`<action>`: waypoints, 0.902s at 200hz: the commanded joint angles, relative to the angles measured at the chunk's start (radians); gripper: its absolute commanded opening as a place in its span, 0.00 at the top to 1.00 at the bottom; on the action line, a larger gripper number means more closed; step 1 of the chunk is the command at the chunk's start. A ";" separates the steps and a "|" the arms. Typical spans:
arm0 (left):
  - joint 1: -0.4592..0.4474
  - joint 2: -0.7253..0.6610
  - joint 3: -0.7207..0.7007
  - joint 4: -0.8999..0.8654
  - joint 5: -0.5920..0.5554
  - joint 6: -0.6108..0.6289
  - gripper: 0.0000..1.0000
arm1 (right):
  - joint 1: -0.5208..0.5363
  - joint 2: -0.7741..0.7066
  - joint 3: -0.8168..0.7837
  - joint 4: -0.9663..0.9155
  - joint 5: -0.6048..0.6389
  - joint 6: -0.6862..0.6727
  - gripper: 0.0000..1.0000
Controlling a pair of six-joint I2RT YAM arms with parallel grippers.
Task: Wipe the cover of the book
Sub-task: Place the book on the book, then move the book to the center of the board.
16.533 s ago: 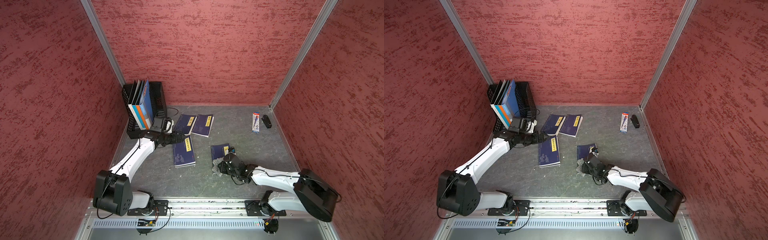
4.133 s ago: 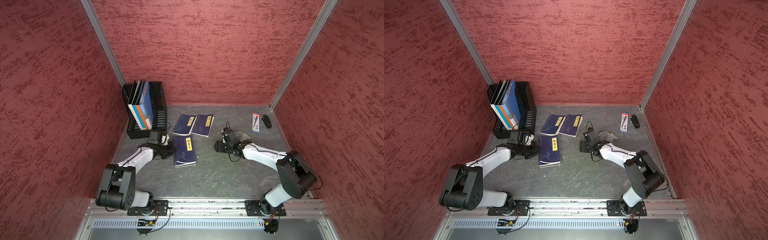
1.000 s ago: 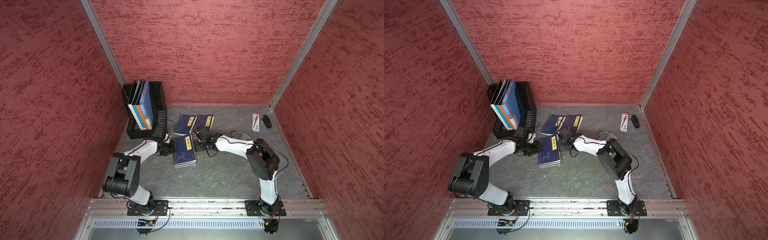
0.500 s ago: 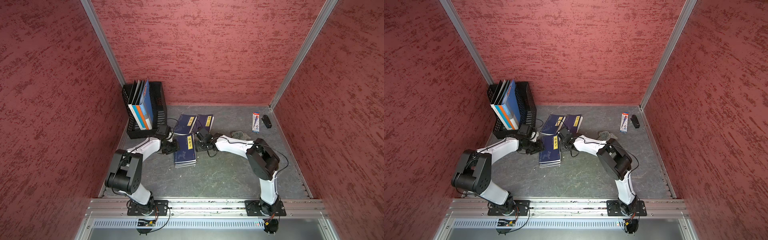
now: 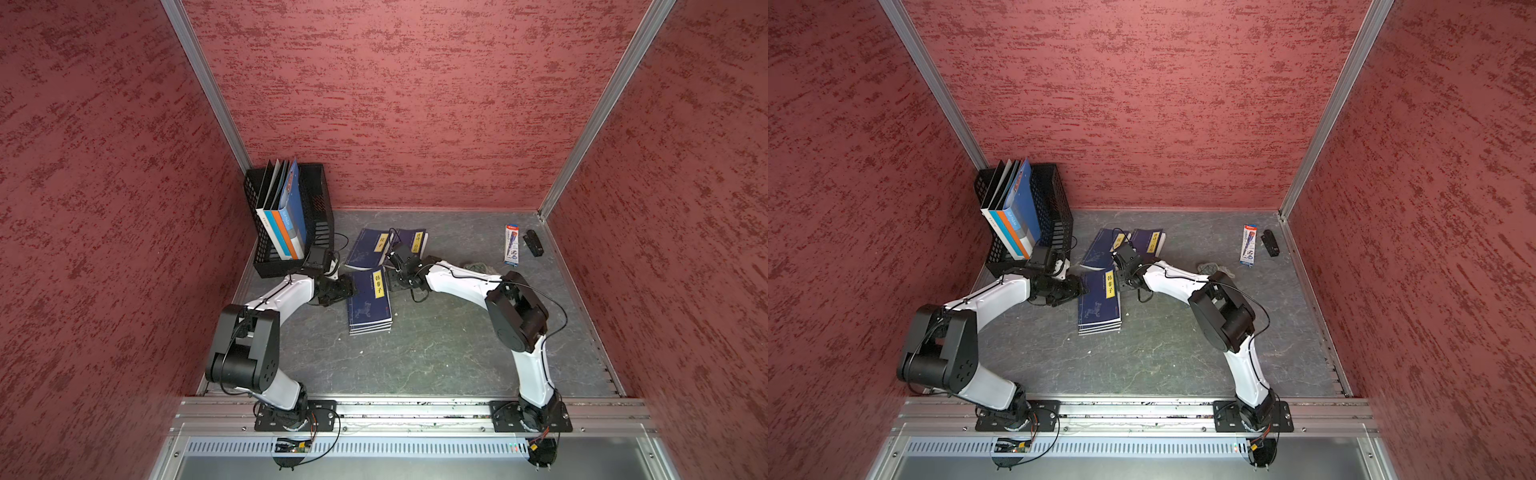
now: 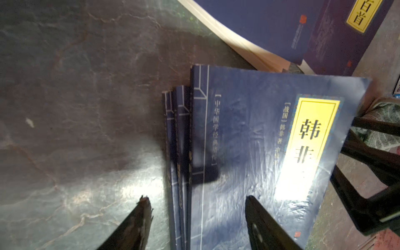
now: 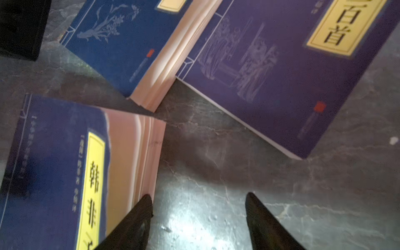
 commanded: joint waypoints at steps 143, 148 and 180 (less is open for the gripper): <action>-0.004 0.048 0.022 0.070 0.052 0.023 0.68 | -0.046 0.029 0.096 -0.080 0.105 -0.052 0.30; -0.004 0.044 0.021 0.065 0.049 0.024 0.68 | -0.056 0.024 0.098 -0.080 0.107 -0.055 0.30; -0.004 0.007 0.025 0.032 0.015 0.036 0.41 | -0.132 -0.001 0.117 -0.054 0.093 -0.070 0.30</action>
